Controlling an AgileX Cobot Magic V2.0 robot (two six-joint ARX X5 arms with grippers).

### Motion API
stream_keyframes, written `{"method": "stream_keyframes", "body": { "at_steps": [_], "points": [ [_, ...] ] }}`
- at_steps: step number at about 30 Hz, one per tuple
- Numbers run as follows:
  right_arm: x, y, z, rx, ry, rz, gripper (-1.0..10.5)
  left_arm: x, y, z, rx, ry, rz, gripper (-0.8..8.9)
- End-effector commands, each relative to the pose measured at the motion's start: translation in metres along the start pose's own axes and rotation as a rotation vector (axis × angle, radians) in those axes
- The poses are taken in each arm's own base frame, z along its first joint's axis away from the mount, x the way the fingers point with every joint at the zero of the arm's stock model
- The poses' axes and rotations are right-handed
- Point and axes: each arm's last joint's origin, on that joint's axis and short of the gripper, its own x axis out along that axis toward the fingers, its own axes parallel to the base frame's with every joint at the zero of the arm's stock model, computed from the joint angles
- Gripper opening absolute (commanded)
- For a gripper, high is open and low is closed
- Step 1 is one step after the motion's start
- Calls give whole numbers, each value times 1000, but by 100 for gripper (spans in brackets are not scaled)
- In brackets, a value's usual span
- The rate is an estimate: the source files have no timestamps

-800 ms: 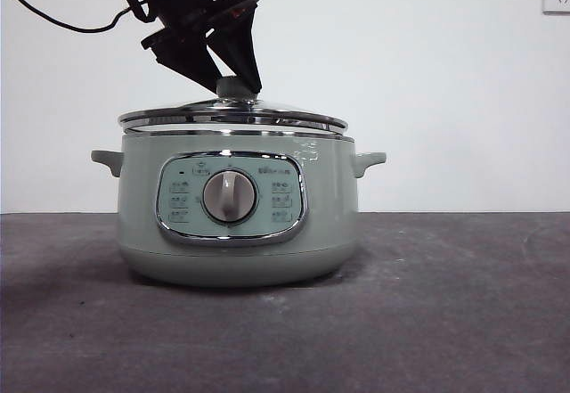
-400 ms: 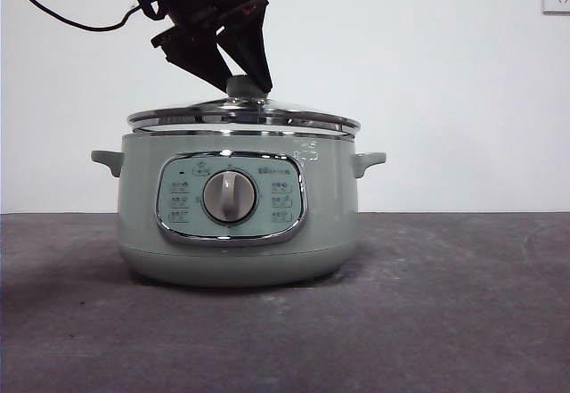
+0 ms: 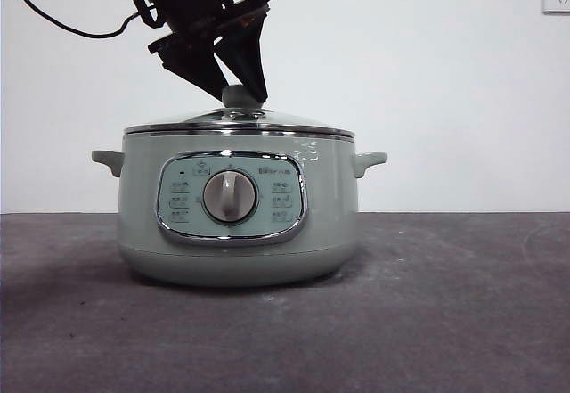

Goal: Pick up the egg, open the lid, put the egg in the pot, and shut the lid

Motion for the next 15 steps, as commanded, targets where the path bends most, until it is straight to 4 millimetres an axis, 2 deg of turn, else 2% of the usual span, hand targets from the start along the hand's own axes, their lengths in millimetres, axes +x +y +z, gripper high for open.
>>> {"method": "stream_keyframes", "body": {
  "at_steps": [1, 4, 5, 9, 10, 15],
  "points": [
    [-1, 0, 1, 9, -5, 0, 473, 3, 1, 1, 12, 3, 3, -8],
    [-1, 0, 1, 9, -5, 0, 473, 4, 1, 0, 10, 14, -3, 17],
    [-1, 0, 1, 9, -5, 0, 473, 4, 0, 0, 10, 14, -6, 82],
    [-1, 0, -1, 9, 8, 3, 473, 4, 0, 0, -6, 14, -5, 606],
    [-1, 0, -1, 9, 15, 6, 473, 4, 0, 0, -6, 14, -5, 639],
    [1, 1, -7, 6, 77, 12, 473, -3, 0, 2, -4, -1, -4, 634]
  ]
}}
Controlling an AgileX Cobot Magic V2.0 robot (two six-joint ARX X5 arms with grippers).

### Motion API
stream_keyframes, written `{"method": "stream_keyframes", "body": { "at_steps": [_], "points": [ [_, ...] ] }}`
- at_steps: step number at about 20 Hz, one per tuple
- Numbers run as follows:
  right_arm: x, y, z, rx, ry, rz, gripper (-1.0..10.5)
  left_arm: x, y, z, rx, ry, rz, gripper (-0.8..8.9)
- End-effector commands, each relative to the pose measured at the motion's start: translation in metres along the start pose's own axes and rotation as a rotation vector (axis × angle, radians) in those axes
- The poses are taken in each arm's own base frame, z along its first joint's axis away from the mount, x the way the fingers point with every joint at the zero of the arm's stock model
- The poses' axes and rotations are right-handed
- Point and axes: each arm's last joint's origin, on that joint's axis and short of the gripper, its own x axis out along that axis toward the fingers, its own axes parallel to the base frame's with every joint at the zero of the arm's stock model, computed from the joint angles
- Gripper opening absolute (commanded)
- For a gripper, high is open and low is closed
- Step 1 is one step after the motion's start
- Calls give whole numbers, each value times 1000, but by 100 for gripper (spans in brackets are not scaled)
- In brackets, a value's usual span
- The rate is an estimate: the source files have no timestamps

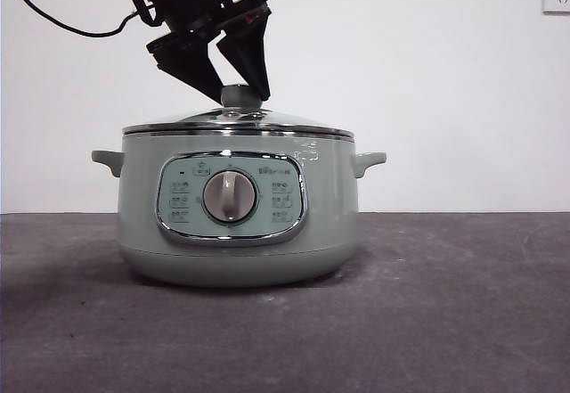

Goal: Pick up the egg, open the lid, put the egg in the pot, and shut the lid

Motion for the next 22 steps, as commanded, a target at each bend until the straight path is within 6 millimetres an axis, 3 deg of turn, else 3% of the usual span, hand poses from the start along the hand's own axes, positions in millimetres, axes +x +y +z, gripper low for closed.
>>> {"method": "stream_keyframes", "body": {
  "at_steps": [1, 8, 15, 22],
  "points": [
    [1, 0, -2, 9, 25, 5, 473, -5, 0, 2, 1, -16, 0, 634],
    [1, 1, -11, 5, 116, 12, 473, -43, -4, 10, 5, -47, 3, 634],
    [-1, 5, -18, 23, 186, 142, 473, -108, -14, 12, -16, -49, -27, 633],
    [1, 7, -27, 31, 296, 190, 471, -174, -28, -8, -29, -12, -145, 625]
  ]
}}
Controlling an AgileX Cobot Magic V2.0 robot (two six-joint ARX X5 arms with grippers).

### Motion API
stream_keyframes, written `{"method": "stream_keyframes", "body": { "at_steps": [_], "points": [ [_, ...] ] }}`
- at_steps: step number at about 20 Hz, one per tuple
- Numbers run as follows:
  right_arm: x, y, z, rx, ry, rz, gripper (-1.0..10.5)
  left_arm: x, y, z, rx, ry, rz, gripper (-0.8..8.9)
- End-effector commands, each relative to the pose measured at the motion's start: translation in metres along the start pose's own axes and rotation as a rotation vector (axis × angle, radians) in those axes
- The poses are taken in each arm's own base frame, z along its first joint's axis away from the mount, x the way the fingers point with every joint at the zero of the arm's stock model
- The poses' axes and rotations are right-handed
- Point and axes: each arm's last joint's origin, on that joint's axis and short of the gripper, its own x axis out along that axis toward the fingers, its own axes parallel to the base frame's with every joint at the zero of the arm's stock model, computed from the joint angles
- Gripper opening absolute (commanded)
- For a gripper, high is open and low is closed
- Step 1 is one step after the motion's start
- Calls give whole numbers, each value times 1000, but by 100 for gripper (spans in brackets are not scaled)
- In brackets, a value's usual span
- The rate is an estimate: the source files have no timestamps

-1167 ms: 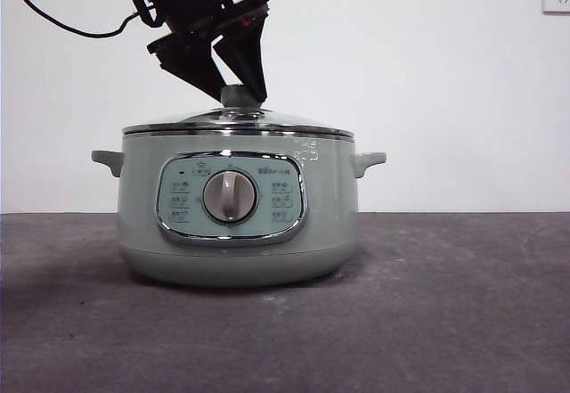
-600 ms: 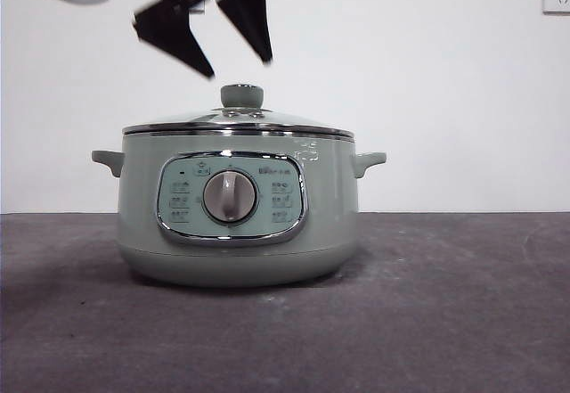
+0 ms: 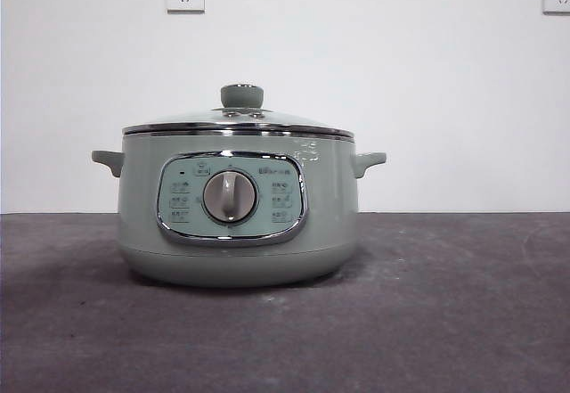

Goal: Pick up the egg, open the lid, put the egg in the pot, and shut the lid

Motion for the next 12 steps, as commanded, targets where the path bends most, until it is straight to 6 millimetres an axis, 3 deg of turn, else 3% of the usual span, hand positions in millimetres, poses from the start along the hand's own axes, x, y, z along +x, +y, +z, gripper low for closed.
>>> {"method": "stream_keyframes", "body": {
  "at_steps": [1, 3, 5, 6, 7, 12],
  "points": [
    [3, 1, -3, 14, 47, 46, 469, -18, -7, -9, -15, 13, -29, 625],
    [7, 2, -6, 23, 106, 82, 467, -35, -12, -18, -18, 22, -50, 594],
    [11, 2, -9, 33, 171, 98, 314, -50, -18, -26, -22, 31, -82, 267],
    [13, 2, -10, 36, 201, 99, 146, -56, -21, -31, -24, 37, -99, 16],
    [16, 2, -10, 38, 211, 100, -16, -60, -22, -34, -23, 41, -98, 0],
    [19, 1, -9, 35, 219, 98, -4, -68, -25, -39, -20, 46, -98, -7]
  ]
}}
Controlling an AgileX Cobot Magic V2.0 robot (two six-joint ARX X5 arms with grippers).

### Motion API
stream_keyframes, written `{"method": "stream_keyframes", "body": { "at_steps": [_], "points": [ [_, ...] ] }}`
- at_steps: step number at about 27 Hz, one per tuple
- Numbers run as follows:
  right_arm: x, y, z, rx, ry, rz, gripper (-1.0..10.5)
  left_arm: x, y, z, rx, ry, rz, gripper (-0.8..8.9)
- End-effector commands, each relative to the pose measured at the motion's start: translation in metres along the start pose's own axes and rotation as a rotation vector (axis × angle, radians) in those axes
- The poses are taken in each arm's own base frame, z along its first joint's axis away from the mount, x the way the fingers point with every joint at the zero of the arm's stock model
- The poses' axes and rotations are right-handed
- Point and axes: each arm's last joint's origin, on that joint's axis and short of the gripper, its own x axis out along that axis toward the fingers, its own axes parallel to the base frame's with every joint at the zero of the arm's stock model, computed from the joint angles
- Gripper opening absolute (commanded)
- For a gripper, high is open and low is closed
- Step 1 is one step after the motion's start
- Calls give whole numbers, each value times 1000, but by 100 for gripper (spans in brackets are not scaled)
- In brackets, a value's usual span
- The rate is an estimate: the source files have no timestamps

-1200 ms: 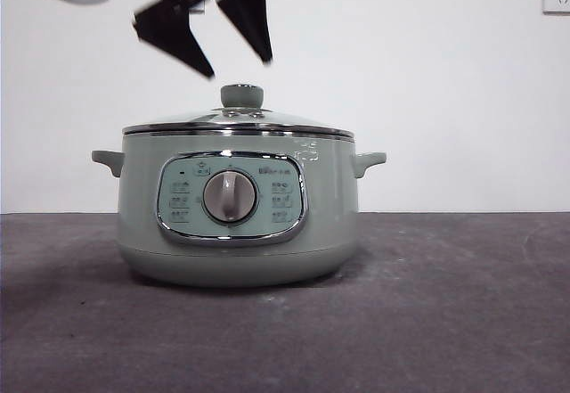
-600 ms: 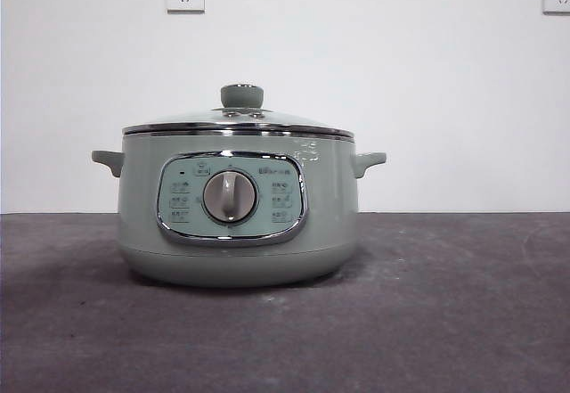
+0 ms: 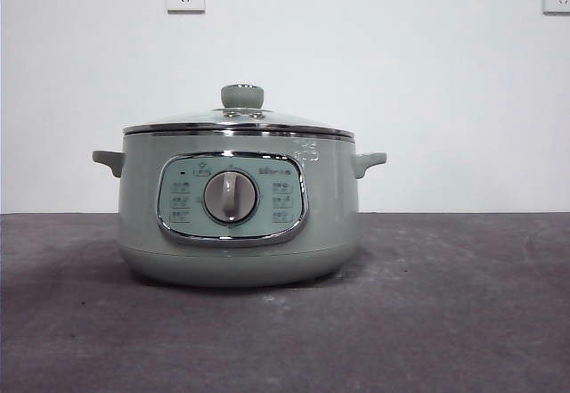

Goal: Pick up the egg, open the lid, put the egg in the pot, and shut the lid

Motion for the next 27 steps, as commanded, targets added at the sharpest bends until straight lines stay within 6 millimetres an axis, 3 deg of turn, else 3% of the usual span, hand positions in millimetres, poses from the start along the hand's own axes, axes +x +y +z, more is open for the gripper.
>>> {"method": "stream_keyframes", "body": {
  "at_steps": [1, 21, 27],
  "points": [
    [1, 0, -1, 6, 17, 0, 1, 0, -1, -4, -12, 35, -7, -4],
    [-2, 1, -2, 25, 8, -1, 1, 0, 0, -3, -7, 33, 3, -6],
    [-2, 1, -2, 25, 7, -1, 1, -7, 8, -4, 10, 19, 206, -4]
  ]
}}
